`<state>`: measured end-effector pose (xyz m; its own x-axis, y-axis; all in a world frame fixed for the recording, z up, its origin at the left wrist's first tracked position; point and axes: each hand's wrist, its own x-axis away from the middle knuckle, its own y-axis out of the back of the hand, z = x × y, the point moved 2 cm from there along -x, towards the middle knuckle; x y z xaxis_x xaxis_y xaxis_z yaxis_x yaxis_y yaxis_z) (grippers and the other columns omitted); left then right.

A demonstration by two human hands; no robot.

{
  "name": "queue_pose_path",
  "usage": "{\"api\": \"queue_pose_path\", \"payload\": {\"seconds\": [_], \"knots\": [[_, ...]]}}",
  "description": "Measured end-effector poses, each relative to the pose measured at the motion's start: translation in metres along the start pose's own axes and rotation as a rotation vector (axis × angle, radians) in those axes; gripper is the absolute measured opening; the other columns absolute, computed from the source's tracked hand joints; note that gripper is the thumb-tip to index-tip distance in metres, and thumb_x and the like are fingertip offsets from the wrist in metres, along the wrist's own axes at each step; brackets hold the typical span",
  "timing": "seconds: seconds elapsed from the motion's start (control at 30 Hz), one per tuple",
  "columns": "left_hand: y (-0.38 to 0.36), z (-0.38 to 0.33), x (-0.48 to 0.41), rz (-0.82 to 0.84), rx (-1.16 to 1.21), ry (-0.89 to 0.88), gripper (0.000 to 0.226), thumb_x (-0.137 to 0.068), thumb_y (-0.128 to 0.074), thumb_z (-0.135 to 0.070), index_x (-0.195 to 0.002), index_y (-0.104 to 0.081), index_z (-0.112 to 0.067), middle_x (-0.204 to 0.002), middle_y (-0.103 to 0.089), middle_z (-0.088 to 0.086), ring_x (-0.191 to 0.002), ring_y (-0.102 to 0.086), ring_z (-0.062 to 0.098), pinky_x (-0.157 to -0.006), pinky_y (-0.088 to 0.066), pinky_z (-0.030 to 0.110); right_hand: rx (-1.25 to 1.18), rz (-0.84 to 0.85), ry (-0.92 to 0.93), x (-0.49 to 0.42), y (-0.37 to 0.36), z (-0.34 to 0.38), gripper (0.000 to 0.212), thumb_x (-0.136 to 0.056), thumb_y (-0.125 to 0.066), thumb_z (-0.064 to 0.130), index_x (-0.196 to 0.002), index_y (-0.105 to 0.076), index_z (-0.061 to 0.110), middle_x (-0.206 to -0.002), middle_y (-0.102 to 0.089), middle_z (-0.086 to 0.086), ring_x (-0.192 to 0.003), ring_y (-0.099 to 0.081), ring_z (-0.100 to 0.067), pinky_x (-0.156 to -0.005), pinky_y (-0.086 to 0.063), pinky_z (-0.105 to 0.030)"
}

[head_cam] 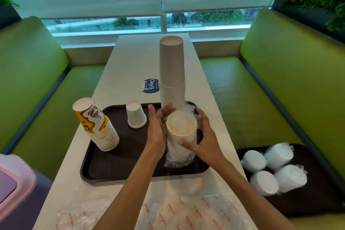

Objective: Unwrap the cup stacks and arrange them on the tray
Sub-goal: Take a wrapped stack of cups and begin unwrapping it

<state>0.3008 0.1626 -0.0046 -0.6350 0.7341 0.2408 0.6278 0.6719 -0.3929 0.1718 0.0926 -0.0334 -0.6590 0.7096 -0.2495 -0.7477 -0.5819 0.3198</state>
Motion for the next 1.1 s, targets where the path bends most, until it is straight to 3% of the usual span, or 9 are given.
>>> {"api": "queue_pose_path", "payload": {"seconds": [0.17, 0.37, 0.53, 0.63, 0.73, 0.83, 0.9, 1.03, 1.1], "knots": [[-0.014, 0.011, 0.013, -0.058, 0.057, 0.015, 0.062, -0.097, -0.018, -0.057, -0.093, -0.070, -0.023, -0.097, -0.073, 0.006, -0.098, -0.065, 0.022, -0.089, -0.051, 0.034, -0.097, -0.037, 0.033, 0.006, -0.023, 0.000, 0.088, -0.071, -0.062, 0.074, -0.140, -0.021, 0.037, -0.137, -0.041, 0.020, -0.126, -0.041, 0.009, -0.102, -0.035, -0.010], [-0.009, 0.031, 0.012, -0.145, 0.061, 0.032, 0.050, -0.099, -0.022, -0.053, -0.093, -0.065, -0.027, -0.093, -0.068, -0.003, -0.093, -0.062, 0.014, -0.072, -0.050, 0.023, -0.057, -0.028, 0.005, 0.009, -0.031, -0.025, 0.089, -0.078, -0.054, 0.074, -0.144, -0.018, 0.025, -0.140, -0.038, 0.016, -0.129, -0.039, 0.009, -0.106, -0.036, -0.014], [-0.005, 0.045, 0.012, -0.196, 0.017, 0.036, 0.044, -0.100, -0.025, -0.049, -0.091, -0.062, -0.027, -0.091, -0.066, -0.004, -0.088, -0.060, 0.011, -0.071, -0.048, 0.023, -0.006, 0.134, -0.025, 0.017, -0.029, -0.047, 0.083, -0.085, -0.055, 0.063, -0.147, -0.018, 0.024, -0.144, -0.040, 0.008, -0.134, -0.040, -0.004, -0.108, -0.037, -0.024], [-0.005, 0.047, 0.012, -0.193, -0.013, 0.044, 0.042, -0.102, -0.025, -0.044, -0.087, -0.061, -0.027, -0.087, -0.064, -0.005, -0.085, -0.059, 0.008, -0.071, -0.047, 0.022, 0.091, 0.252, -0.048, 0.014, -0.021, -0.047, 0.091, -0.083, -0.050, 0.069, -0.148, -0.020, 0.013, -0.139, -0.042, 0.015, -0.129, -0.041, 0.005, -0.104, -0.038, -0.017], [0.001, 0.051, 0.009, -0.186, -0.114, 0.044, 0.037, -0.103, -0.030, -0.036, -0.086, -0.060, -0.024, -0.088, -0.064, -0.004, -0.089, -0.059, 0.013, -0.078, -0.048, 0.025, 0.239, 0.335, 0.026, 0.010, -0.007, -0.043, 0.091, -0.079, -0.043, 0.080, -0.139, -0.037, 0.013, -0.129, -0.047, 0.012, -0.122, -0.049, -0.008, -0.099, -0.043, -0.024], [0.011, 0.050, 0.003, -0.221, -0.202, -0.033, 0.032, -0.102, -0.036, -0.027, -0.084, -0.061, -0.019, -0.090, -0.065, 0.002, -0.096, -0.059, 0.022, -0.088, -0.047, 0.034, 0.197, 0.260, 0.050, 0.013, 0.008, -0.027, 0.084, -0.075, -0.060, 0.070, -0.141, -0.024, 0.033, -0.135, -0.037, 0.027, -0.124, -0.039, 0.012, -0.101, -0.035, -0.010], [0.012, 0.035, 0.000, -0.261, -0.145, -0.078, 0.032, -0.103, -0.035, -0.028, -0.095, -0.064, -0.017, -0.098, -0.068, 0.005, -0.101, -0.062, 0.022, -0.092, -0.050, 0.034, 0.086, 0.121, 0.056, 0.013, 0.011, -0.009, 0.084, -0.072, -0.064, 0.066, -0.139, -0.022, 0.037, -0.138, -0.036, 0.025, -0.124, -0.034, 0.018, -0.097, -0.030, -0.002], [-0.012, -0.003, 0.003, -0.227, -0.023, -0.171, 0.043, -0.103, -0.028, -0.035, -0.095, -0.065, -0.015, -0.094, -0.069, 0.004, -0.094, -0.064, 0.018, -0.090, -0.050, 0.032, -0.084, -0.053, 0.082, 0.004, -0.007, 0.017, 0.098, -0.074, -0.052, 0.079, -0.142, -0.030, 0.012, -0.137, -0.046, 0.003, -0.126, -0.045, 0.002, -0.103, -0.037, -0.013], [-0.024, -0.008, 0.006, -0.211, -0.018, -0.173, 0.051, -0.103, -0.024, -0.040, -0.090, -0.067, -0.017, -0.090, -0.070, 0.001, -0.093, -0.064, 0.017, -0.089, -0.050, 0.034, -0.123, -0.070, 0.059, 0.004, -0.018, 0.020, 0.087, -0.076, -0.049, 0.079, -0.141, -0.027, 0.025, -0.134, -0.046, 0.009, -0.123, -0.046, 0.007, -0.101, -0.040, -0.013]]}}
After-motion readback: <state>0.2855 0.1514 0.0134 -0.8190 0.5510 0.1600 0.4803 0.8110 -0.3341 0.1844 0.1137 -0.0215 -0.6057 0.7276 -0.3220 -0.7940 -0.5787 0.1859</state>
